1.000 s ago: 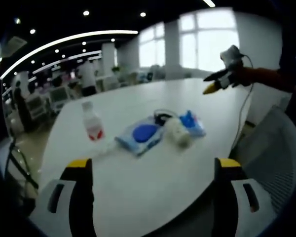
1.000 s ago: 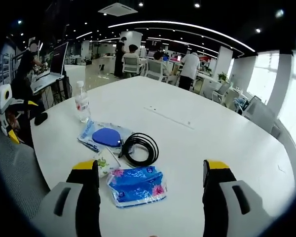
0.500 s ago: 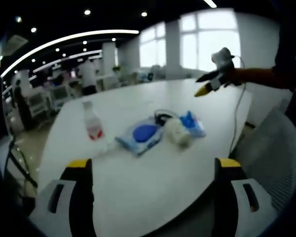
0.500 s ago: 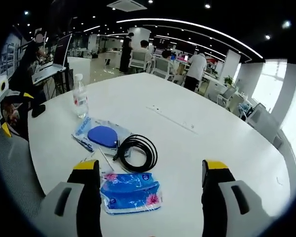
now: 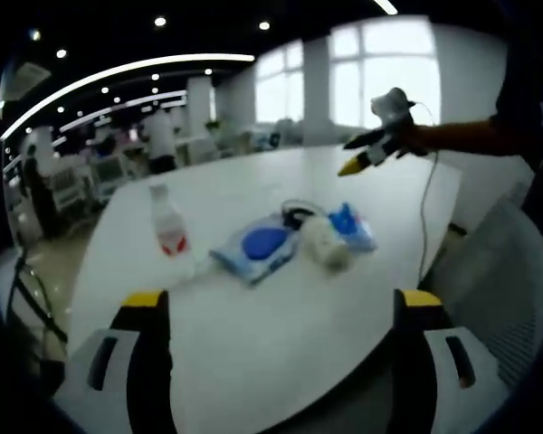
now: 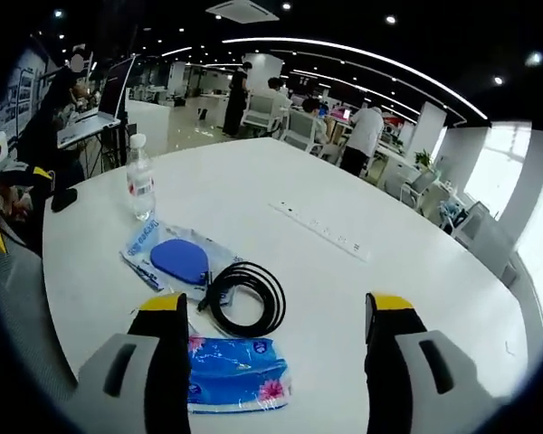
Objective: Arrange the tabletop items into an orderly group along one side of the table until the central work area is clear of visible clutter.
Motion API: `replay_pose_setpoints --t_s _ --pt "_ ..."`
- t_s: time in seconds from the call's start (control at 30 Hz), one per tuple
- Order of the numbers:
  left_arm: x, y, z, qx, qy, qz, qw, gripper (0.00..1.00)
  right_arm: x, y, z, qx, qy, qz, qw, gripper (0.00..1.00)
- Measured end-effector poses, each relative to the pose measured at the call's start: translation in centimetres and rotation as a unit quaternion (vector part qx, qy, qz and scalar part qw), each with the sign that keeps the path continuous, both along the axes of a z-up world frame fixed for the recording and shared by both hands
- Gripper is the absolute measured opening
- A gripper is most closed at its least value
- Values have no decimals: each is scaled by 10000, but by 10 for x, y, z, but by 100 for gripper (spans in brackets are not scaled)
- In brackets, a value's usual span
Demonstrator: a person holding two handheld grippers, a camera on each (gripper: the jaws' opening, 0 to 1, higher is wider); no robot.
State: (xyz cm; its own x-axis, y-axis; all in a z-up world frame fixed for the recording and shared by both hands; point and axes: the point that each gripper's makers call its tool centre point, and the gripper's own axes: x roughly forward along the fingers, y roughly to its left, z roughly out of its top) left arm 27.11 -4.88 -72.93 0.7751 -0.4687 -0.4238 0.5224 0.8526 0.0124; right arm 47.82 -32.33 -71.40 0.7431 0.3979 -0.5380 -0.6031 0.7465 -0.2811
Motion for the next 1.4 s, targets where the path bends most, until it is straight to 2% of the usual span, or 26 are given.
replay_pose_setpoints --t_s 0.2,0.4,0.67,0.8,1.07,1.4 --pt "0 1 -1 53 17 8 10000 100 10 4 -11 57 179 1 9998 76" --pt "-1 1 -2 77 41 1 10000 100 18 7 -16 110 214 3 9997 72" --pt "-1 0 -4 72 74 -27 9999 100 20 12 -26 49 265 86 9996 71" --pt "-3 -3 -6 123 130 -88 9998 100 23 14 -33 125 394 115 9991 70" --pt "-2 -1 -6 115 140 -42 9998 100 32 15 -39 228 452 114 9987 66" --pt "-3 0 -9 174 211 -43 9996 100 44 29 -38 562 486 216 9970 58"
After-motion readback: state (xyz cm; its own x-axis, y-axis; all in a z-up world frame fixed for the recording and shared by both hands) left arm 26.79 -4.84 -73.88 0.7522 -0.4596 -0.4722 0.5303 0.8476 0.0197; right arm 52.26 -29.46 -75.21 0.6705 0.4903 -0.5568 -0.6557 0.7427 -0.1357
